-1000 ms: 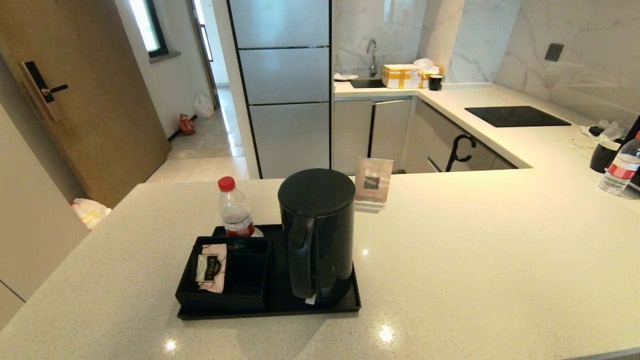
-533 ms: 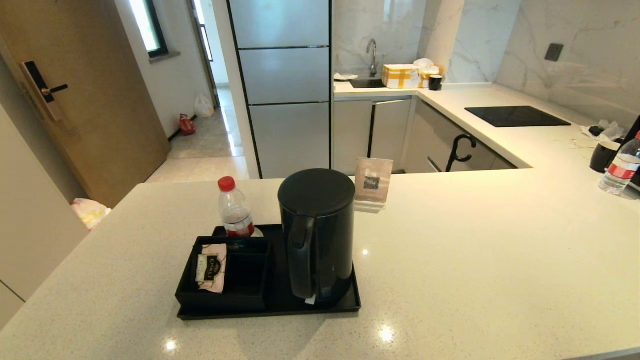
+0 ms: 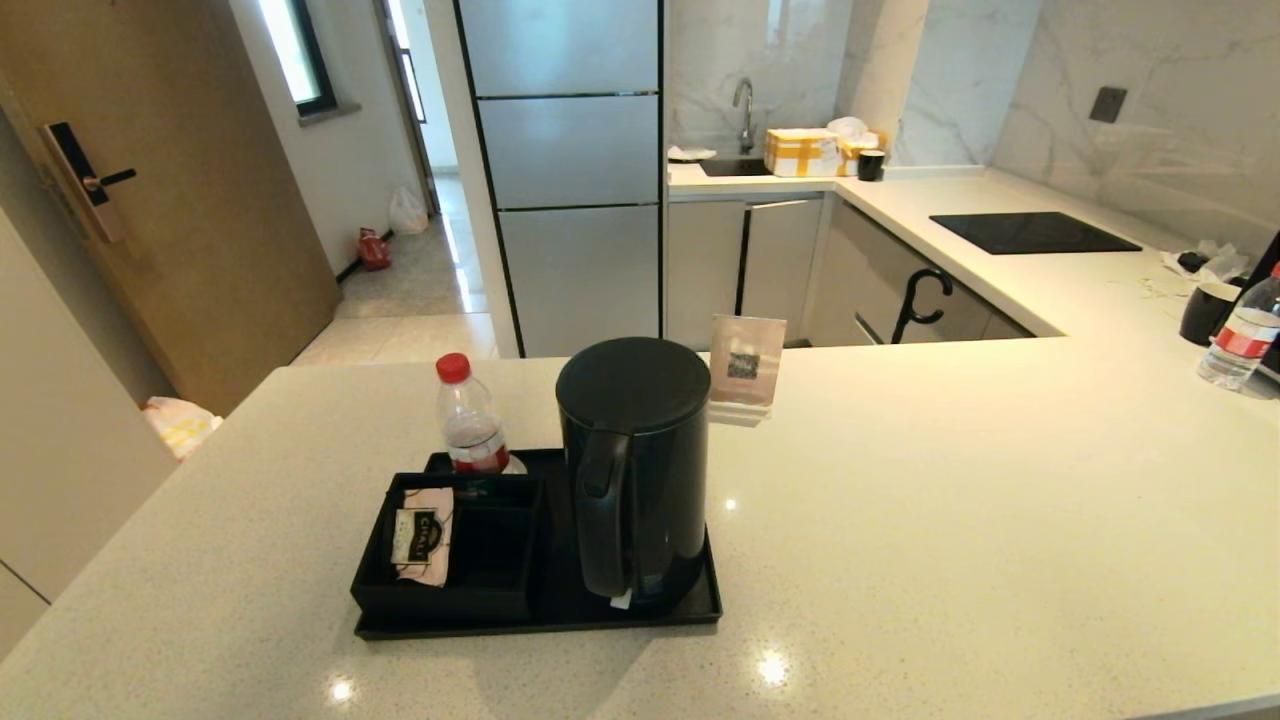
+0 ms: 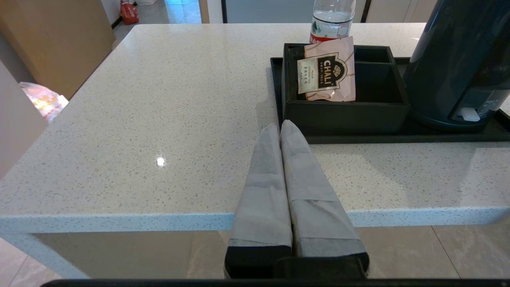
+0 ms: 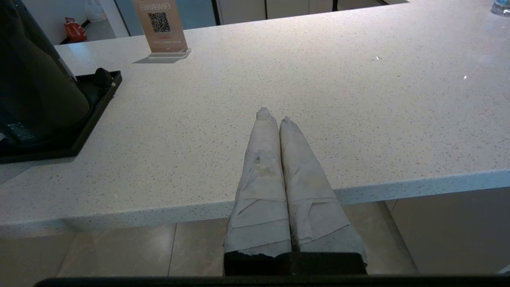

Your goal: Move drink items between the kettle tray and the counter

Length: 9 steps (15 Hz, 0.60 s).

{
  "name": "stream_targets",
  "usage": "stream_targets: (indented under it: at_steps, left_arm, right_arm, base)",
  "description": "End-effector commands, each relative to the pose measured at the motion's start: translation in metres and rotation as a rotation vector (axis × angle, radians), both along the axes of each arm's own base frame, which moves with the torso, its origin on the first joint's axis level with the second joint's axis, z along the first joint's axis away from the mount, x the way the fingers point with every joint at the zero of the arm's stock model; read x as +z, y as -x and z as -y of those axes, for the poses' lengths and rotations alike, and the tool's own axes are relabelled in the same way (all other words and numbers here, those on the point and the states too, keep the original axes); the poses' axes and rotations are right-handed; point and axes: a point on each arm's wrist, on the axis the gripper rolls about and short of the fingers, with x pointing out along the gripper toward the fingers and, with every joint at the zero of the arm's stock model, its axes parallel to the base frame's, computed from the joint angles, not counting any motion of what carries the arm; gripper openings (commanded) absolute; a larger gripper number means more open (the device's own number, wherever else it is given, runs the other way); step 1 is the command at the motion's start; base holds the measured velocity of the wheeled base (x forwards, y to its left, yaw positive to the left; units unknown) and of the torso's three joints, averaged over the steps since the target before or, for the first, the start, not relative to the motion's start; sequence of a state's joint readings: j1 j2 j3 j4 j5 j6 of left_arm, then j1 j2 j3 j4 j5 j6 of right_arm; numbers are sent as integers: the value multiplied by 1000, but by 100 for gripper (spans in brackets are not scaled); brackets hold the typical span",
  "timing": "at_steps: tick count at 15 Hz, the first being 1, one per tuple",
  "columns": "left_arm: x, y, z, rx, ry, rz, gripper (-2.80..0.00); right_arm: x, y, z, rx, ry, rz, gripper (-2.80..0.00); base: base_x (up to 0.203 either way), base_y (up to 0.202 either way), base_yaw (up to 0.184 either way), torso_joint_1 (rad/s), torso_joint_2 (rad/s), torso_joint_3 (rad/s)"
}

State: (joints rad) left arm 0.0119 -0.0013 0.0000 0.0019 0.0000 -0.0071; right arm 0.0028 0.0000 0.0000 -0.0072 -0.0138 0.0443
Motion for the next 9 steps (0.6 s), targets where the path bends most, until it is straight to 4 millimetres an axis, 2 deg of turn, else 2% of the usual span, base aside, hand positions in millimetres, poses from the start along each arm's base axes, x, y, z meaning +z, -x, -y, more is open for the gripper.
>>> stream_targets:
  at_steps: [1, 9]
  left_arm:
    - [0, 0, 0, 0, 1, -1, -280]
    - [0, 0, 0, 0, 1, -1, -280]
  right_arm:
    - [0, 0, 0, 0, 0, -1, -280]
    - [0, 0, 0, 0, 0, 0, -280]
  base:
    - [0, 0, 0, 0, 0, 0]
    - [0, 0, 0, 0, 0, 0]
